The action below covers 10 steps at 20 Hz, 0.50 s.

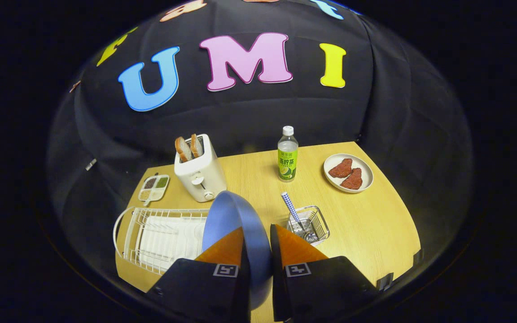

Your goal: Take the plate from the dish rack, then take the spoon from the basket and place it into the plate.

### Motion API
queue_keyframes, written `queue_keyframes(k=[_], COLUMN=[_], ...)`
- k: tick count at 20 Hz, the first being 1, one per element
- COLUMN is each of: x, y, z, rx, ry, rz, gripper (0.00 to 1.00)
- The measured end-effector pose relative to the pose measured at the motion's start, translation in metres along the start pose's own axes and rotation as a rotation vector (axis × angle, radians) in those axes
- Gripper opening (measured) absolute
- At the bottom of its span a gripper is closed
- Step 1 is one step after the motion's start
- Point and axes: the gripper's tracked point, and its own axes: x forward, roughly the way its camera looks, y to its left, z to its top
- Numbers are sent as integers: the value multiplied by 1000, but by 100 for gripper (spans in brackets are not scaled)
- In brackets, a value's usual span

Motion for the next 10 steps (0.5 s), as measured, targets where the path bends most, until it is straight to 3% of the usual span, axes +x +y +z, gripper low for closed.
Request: queue_keyframes(k=[5,10], x=[-50,-68], y=[-62,-125], z=[-13,-74], rx=[81,132], ry=[-14,91], rz=[70,132], gripper=[23,23])
